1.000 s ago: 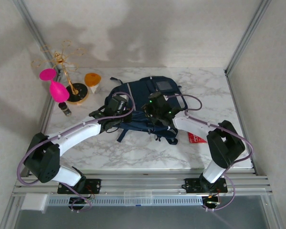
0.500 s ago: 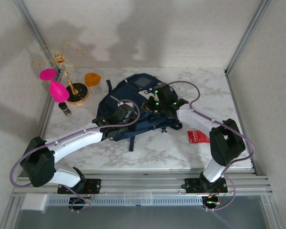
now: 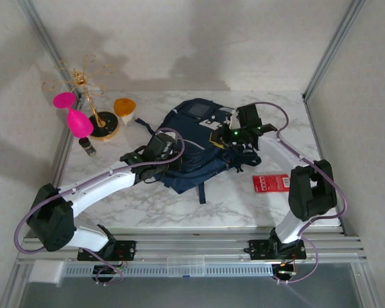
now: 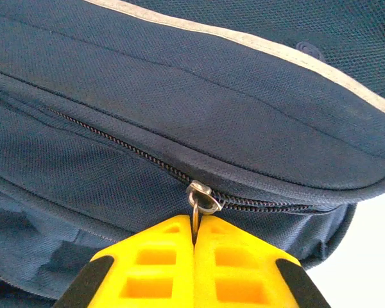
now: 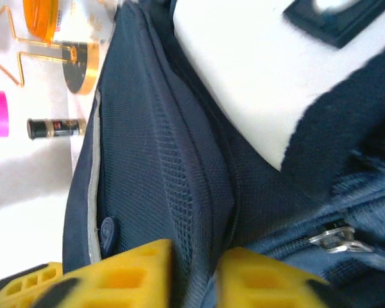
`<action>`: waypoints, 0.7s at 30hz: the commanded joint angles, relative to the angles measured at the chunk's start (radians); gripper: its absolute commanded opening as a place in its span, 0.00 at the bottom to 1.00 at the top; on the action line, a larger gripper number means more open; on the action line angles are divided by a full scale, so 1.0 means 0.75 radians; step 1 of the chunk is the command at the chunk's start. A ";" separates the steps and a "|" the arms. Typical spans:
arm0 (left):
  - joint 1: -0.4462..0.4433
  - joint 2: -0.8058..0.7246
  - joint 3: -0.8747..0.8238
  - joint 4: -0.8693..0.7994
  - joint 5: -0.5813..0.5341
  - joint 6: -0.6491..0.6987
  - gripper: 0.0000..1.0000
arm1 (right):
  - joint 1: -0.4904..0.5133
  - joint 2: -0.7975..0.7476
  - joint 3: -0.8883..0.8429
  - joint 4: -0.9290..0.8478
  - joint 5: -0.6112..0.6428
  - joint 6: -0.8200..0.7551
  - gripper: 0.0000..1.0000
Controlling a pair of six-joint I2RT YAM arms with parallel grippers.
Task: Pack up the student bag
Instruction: Unzip the student bag at the center of the table.
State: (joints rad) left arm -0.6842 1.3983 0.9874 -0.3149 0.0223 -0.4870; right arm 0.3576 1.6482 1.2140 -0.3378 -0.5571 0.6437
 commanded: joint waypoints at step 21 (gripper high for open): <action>0.014 0.057 -0.044 0.021 0.069 0.053 0.00 | 0.386 -0.111 -0.196 0.311 0.637 0.762 0.48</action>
State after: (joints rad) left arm -0.6788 1.4296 0.9695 -0.3061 0.0650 -0.4732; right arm 0.6487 1.5089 1.0172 -0.1726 -0.1738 1.2110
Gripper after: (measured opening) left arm 0.035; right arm 0.499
